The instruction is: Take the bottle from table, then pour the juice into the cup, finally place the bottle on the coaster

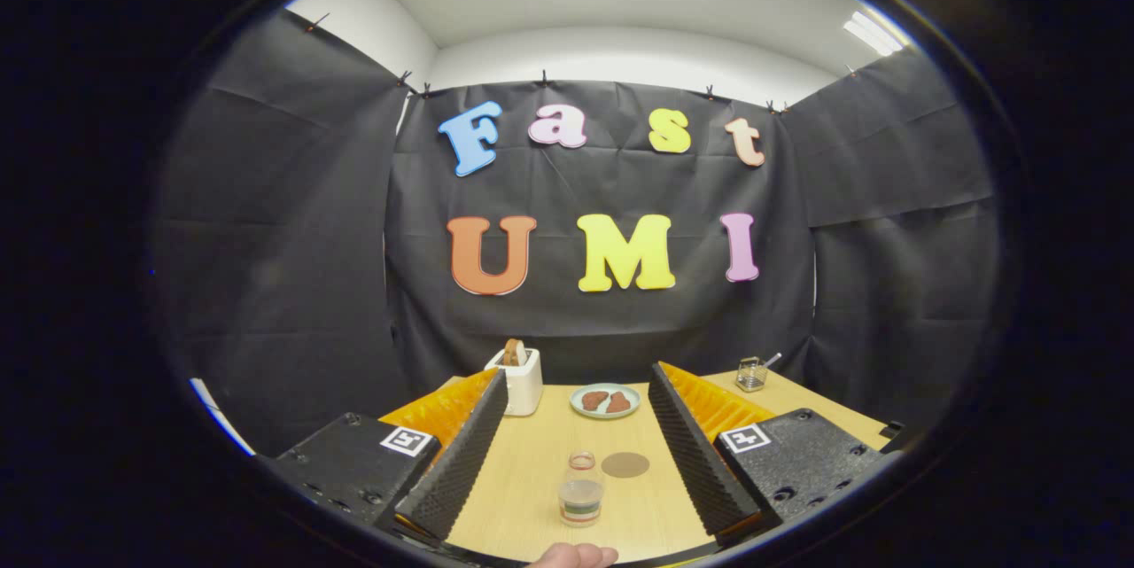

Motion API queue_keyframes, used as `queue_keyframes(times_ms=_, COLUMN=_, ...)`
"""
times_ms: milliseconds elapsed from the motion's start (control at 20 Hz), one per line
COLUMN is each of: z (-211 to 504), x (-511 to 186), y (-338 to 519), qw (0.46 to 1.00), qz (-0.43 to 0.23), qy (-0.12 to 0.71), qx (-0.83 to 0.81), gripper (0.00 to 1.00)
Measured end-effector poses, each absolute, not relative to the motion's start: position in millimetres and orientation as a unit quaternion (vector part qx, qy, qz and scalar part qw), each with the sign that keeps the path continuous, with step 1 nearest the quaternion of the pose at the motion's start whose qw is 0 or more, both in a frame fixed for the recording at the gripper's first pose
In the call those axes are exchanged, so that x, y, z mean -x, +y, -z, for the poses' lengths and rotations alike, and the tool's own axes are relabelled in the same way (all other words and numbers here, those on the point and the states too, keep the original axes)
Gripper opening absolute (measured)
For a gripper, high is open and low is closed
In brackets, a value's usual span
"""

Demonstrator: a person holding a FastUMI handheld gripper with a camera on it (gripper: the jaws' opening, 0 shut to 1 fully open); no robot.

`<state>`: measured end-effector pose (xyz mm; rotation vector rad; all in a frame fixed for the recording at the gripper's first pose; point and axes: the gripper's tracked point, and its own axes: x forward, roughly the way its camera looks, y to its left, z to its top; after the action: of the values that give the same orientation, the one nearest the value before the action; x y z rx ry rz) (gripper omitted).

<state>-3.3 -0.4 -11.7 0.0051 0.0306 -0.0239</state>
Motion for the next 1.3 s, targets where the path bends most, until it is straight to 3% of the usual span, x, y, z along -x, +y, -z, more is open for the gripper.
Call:
queue_keyframes(times_ms=650, z=37.2, x=-5.4, y=-11.3, qw=1.0, qz=0.011, qy=0.012, qx=0.001, gripper=1.0)
queue_keyframes(times_ms=1000, z=94.8, x=1.1, y=-10.4, qw=1.0, qz=0.009, qy=0.013, qx=-0.015, gripper=1.0)
queue_keyframes(times_ms=1300, z=192.1, x=3.2, y=-10.5, qw=0.998, qz=-0.004, qy=0.051, qx=-0.043, gripper=1.0)
